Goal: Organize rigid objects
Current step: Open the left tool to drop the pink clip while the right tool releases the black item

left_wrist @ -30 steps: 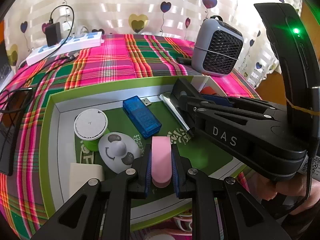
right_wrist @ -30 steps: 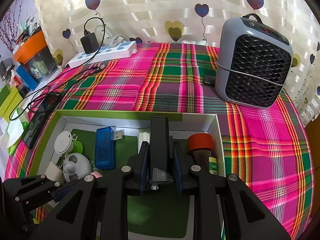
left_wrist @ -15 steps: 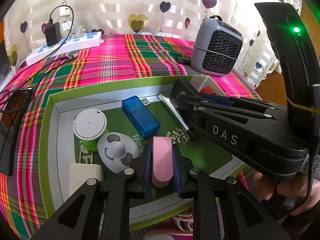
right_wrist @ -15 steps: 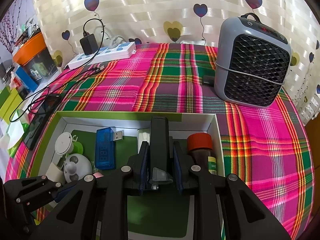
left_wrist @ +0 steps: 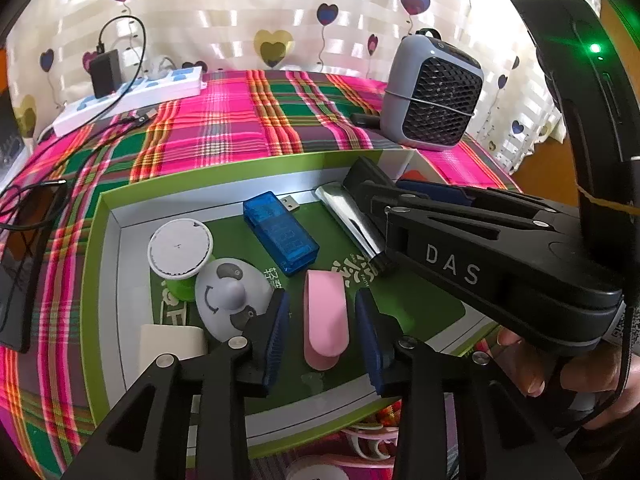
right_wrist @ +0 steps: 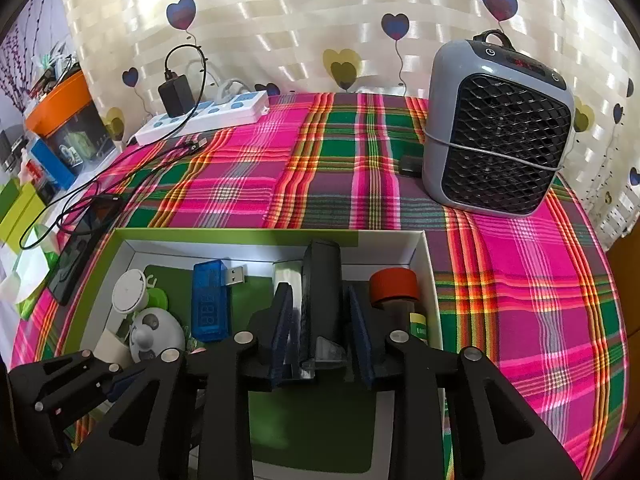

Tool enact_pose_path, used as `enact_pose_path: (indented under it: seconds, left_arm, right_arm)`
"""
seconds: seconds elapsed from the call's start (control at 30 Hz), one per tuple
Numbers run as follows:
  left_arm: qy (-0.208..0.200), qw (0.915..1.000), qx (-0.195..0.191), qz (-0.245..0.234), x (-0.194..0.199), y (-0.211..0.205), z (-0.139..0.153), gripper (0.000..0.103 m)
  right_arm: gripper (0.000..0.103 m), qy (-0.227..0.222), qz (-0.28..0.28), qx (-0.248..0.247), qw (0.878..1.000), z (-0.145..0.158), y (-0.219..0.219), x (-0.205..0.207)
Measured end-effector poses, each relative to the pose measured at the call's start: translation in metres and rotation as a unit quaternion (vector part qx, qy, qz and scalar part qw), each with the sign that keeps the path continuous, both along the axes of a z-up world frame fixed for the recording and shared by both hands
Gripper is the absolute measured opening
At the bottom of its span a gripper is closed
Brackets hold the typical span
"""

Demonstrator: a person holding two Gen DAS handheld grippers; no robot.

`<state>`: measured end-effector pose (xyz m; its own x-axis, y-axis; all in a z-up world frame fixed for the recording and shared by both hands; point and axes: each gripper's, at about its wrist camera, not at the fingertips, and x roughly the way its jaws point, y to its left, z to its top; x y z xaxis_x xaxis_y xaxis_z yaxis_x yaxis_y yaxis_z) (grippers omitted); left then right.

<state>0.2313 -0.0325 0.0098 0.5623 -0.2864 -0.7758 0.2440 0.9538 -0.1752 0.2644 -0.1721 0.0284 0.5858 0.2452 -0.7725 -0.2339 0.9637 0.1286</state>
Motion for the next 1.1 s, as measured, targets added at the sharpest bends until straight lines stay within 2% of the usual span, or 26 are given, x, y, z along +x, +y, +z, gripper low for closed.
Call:
enact_pose_path:
  seconds: [0.3,1.1]
  left_arm:
    - [0.0,1.0,0.002,0.003,-0.003,0.001,0.001,0.035]
    - [-0.031,0.9995,0.002,0.005,-0.04,0.008,0.024,0.035]
  right_arm:
    - [0.039,-0.003,0.002,0.001,1.0,0.002,0.002,-0.002]
    - [0.042,-0.024,-0.01,0.011,1.0,0.018,-0.004,-0.033]
